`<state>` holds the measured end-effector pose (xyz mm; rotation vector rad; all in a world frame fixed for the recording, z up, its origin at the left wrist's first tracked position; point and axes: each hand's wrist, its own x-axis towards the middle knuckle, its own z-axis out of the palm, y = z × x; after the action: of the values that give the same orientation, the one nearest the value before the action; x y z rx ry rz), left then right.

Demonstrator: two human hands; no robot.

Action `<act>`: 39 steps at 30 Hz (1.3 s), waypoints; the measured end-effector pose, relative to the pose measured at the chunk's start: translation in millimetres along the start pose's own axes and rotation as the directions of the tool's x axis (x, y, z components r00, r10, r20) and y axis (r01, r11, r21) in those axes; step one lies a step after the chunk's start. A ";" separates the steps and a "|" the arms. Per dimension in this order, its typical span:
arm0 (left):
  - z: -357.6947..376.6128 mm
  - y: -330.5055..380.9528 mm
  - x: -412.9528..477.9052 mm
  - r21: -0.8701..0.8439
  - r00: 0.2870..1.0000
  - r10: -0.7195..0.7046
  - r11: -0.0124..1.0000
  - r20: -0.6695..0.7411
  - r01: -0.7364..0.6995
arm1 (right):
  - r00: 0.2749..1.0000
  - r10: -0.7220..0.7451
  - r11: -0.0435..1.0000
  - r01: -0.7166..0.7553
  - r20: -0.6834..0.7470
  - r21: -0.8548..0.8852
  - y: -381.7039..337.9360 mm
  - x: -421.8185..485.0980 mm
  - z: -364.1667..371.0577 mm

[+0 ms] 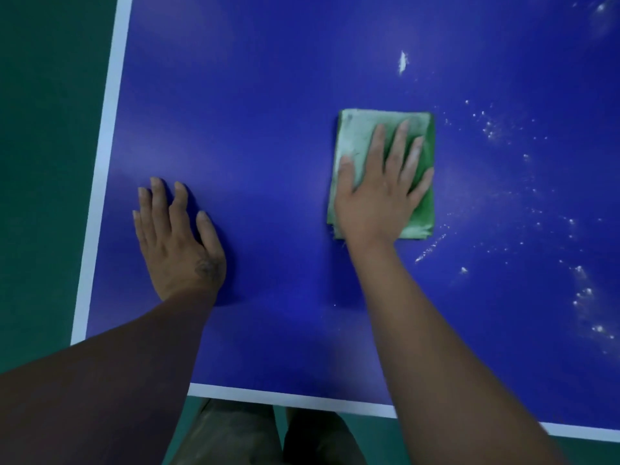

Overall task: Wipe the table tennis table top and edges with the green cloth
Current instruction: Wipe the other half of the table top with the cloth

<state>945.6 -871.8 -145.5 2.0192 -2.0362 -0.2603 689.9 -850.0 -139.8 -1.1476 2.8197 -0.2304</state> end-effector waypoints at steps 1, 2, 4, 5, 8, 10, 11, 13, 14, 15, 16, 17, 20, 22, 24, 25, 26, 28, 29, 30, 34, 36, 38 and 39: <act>-0.3 0.5 0.0 -0.002 1.000 0.001 1.000 0.000 -0.001 | 1.000 -0.018 1.000 0.018 -0.003 0.017 -10.6 -20.2 1.0; -0.2 0.1 -0.1 -0.001 1.000 0.004 1.000 -0.003 -0.004 | 0.998 -0.057 0.998 0.057 -0.005 0.036 -21.2 -44.5 2.7; 0.8 -2.0 0.6 0.010 1.000 0.019 1.000 -0.016 -0.019 | 0.982 -0.189 0.979 0.187 0.017 0.082 -38.8 -100.2 8.3; 1.2 -2.6 0.6 0.018 0.999 0.026 1.000 -0.021 -0.025 | 0.962 -0.271 0.958 0.265 0.042 0.108 -42.9 -126.2 10.8; 2.0 -2.3 0.6 0.029 1.000 0.026 0.999 -0.009 -0.026 | 0.892 -0.444 0.890 0.429 0.080 0.155 -24.3 -166.5 13.2; 2.8 -2.8 0.2 0.028 1.000 0.025 0.999 0.001 -0.025 | 0.874 -0.479 0.873 0.466 0.082 0.145 4.8 -160.6 9.4; 2.7 -3.9 -0.3 0.028 1.000 0.028 0.999 -0.001 -0.028 | 0.870 -0.488 0.869 0.478 0.072 0.126 20.3 -150.9 6.5; 1.0 -4.9 -1.3 0.025 0.999 0.041 0.999 -0.015 -0.041 | 0.872 -0.486 0.874 0.483 0.053 0.055 50.8 -120.6 -1.3; 0.1 -4.9 -1.1 0.026 0.999 0.051 0.998 -0.021 -0.050 | 0.884 -0.465 0.885 0.465 0.045 0.009 63.7 -100.9 -4.8; -0.5 -4.7 -1.1 0.031 0.998 0.057 0.998 -0.023 -0.056 | 0.903 -0.428 0.903 0.429 0.035 -0.031 73.2 -80.2 -7.2; -0.5 -4.6 -1.3 0.041 0.998 0.057 0.998 -0.022 -0.056 | 0.927 -0.373 0.926 0.374 0.026 -0.054 78.4 -60.8 -8.8; -0.5 -4.8 -1.7 0.054 0.998 0.053 0.997 -0.017 -0.052 | 0.952 -0.304 0.951 0.306 0.029 -0.055 79.2 -45.0 -10.2; -1.5 -5.0 -2.6 0.071 0.999 0.046 0.996 0.005 -0.046 | 0.995 -0.085 0.996 0.085 0.045 -0.016 58.5 -37.5 -10.4; -2.2 -5.5 -2.6 0.067 0.998 0.056 0.996 -0.001 -0.055 | 1.000 -0.006 0.999 0.007 0.016 -0.048 34.4 -66.2 -6.1; -2.6 -7.3 -3.1 0.063 0.998 0.061 0.996 -0.001 -0.060 | 1.000 -0.024 0.997 0.024 0.001 -0.068 13.7 -112.1 -2.8; -2.4 -8.0 -3.2 0.062 0.998 0.057 0.996 0.005 -0.057 | 0.998 -0.058 0.996 0.058 0.000 -0.063 6.4 -138.5 0.0; -2.5 -8.5 -3.1 0.063 0.999 0.050 0.997 0.014 -0.051 | 0.995 -0.099 0.994 0.099 -0.001 -0.056 1.7 -166.4 3.2; -2.9 -9.5 -2.5 0.061 0.999 0.044 0.997 0.032 -0.046 | 0.982 -0.191 0.981 0.191 0.005 -0.036 4.5 -219.0 6.7; -3.4 -10.3 -2.7 0.062 0.998 0.044 0.997 0.036 -0.047 | 0.971 -0.237 0.971 0.238 0.017 -0.029 13.0 -240.9 6.7; -3.8 -11.0 -3.0 0.065 0.998 0.048 0.997 0.038 -0.051 | 0.959 -0.282 0.959 0.283 0.035 -0.027 25.6 -256.9 5.5; 0.3 -11.0 -2.1 0.068 0.998 0.045 0.997 0.038 -0.047 | 0.909 -0.407 0.908 0.413 0.089 -0.072 86.4 -245.1 -6.1; 2.2 -10.6 -2.0 0.075 0.999 0.038 0.996 0.027 -0.040 | 0.921 -0.383 0.917 0.388 0.067 -0.095 106.3 -206.9 -8.5; 2.0 -10.0 -2.6 0.076 0.999 0.036 0.996 0.024 -0.038 | 0.962 -0.271 0.956 0.272 0.029 -0.109 114.3 -162.5 -9.2; 1.5 -9.3 -2.7 0.075 0.999 0.036 0.996 0.022 -0.038 | 0.978 -0.207 0.972 0.207 0.015 -0.107 113.0 -140.6 -9.4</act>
<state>954.0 -869.4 -150.0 2.0281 -2.1247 -0.2009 711.4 -670.8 -146.5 -1.4657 2.7380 -0.0896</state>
